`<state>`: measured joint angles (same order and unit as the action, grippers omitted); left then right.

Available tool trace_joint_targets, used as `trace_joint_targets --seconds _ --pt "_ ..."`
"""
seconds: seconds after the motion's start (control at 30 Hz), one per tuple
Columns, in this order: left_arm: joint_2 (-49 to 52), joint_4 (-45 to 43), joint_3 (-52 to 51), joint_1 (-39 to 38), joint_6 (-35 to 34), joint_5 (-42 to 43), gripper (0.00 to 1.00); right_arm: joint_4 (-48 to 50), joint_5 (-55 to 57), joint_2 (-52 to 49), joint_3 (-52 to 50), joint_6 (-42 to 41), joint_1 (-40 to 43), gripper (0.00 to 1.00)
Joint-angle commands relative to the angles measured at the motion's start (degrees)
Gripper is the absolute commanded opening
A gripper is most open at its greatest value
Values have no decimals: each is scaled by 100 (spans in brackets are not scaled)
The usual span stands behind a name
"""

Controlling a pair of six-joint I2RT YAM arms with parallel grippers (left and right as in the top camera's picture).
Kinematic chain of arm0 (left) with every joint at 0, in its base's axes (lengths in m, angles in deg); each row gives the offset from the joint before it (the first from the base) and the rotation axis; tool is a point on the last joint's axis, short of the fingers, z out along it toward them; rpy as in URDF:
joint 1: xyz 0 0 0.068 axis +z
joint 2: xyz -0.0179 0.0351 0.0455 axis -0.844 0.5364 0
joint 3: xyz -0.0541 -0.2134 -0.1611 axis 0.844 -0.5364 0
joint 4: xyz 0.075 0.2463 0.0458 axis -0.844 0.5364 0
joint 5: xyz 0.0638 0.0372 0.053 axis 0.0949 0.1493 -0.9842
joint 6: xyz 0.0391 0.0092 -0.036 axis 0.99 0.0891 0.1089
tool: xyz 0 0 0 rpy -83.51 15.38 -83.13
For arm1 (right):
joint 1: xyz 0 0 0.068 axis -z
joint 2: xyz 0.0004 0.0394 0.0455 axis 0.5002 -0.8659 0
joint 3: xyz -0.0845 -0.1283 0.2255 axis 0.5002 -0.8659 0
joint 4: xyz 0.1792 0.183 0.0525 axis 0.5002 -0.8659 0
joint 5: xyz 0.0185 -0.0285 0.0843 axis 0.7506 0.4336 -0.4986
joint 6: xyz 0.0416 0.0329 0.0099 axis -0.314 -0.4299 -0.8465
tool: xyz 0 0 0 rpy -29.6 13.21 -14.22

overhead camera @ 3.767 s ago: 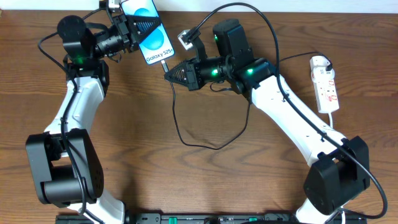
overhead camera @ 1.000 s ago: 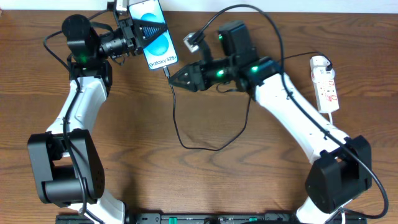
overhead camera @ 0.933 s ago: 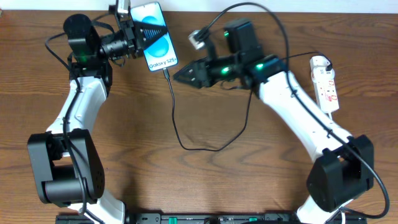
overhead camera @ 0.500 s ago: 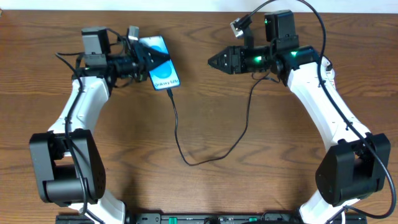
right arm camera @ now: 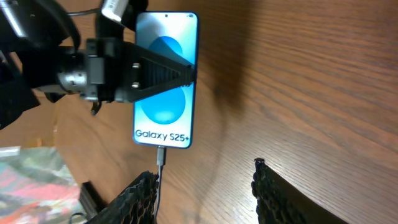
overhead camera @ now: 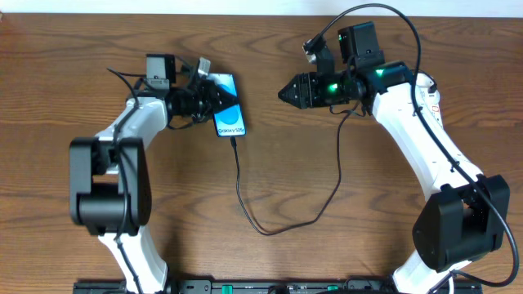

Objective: Plug charger to phone and switch on socket
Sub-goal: 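Lower the blue phone flat onto the table with the left gripper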

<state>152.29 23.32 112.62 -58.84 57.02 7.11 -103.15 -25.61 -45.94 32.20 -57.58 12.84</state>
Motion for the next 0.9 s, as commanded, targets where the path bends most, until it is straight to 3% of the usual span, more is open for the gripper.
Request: trace_joint_targets --seconds 0.0,0.3,0.57,0.87 --pt "284 -105 72 22 177 -9 7 -72 466 39 68 138 -118 49" --pt "551 -17 72 22 175 -544 7 -79 669 39 68 186 -256 50" --pt "551 546 72 15 177 -1521 8 -76 708 39 66 181 -297 50" --pt "551 697 72 15 175 -1631 8 -79 708 39 66 181 -319 51"
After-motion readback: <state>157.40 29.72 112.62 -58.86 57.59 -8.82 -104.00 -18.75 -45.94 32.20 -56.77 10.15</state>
